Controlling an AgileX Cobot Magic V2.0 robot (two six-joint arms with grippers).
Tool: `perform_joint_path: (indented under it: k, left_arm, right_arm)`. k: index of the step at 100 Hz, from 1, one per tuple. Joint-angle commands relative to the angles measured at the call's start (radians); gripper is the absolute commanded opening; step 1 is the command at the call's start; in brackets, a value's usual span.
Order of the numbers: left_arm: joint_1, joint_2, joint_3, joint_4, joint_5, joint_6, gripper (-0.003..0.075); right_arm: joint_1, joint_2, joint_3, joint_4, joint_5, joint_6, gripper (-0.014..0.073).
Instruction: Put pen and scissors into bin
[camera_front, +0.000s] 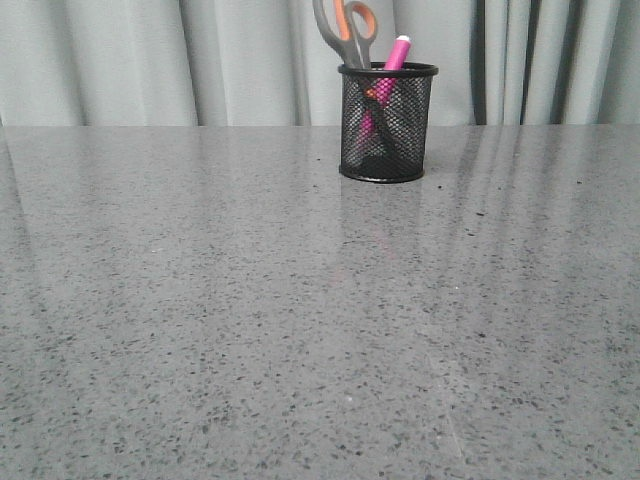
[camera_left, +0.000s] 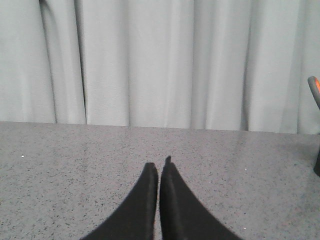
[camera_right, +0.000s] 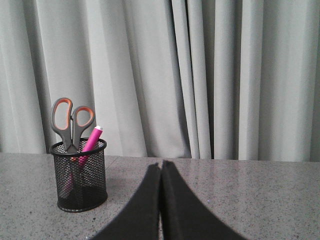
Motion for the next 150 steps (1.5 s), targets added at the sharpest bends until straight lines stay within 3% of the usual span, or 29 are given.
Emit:
perform_joint_path:
  k: [1, 126, 131, 136, 150]
  left_arm:
    - [-0.008, -0.031, -0.007, -0.043, -0.017, -0.001, -0.0019]
    - [-0.008, -0.04, -0.003, -0.032, 0.002, -0.004, -0.0019]
    - [-0.008, -0.04, -0.003, 0.045, -0.008, -0.047, -0.0019]
    - [-0.008, -0.04, -0.003, 0.191, -0.029, -0.194, -0.0019]
    - [-0.008, -0.04, -0.003, 0.877, -0.071, -0.841, -0.0019]
  right_arm:
    - [-0.006, -0.019, -0.018, -0.01, -0.071, -0.008, -0.0076]
    - [-0.006, -0.021, -0.018, -0.01, -0.055, -0.008, -0.0076]
    - [-0.006, -0.021, -0.018, -0.01, -0.055, -0.008, -0.0076]
    - [-0.006, -0.021, -0.018, -0.01, -0.055, -0.008, -0.0076]
    - [-0.006, -0.021, -0.018, -0.01, -0.055, -0.008, -0.0076]
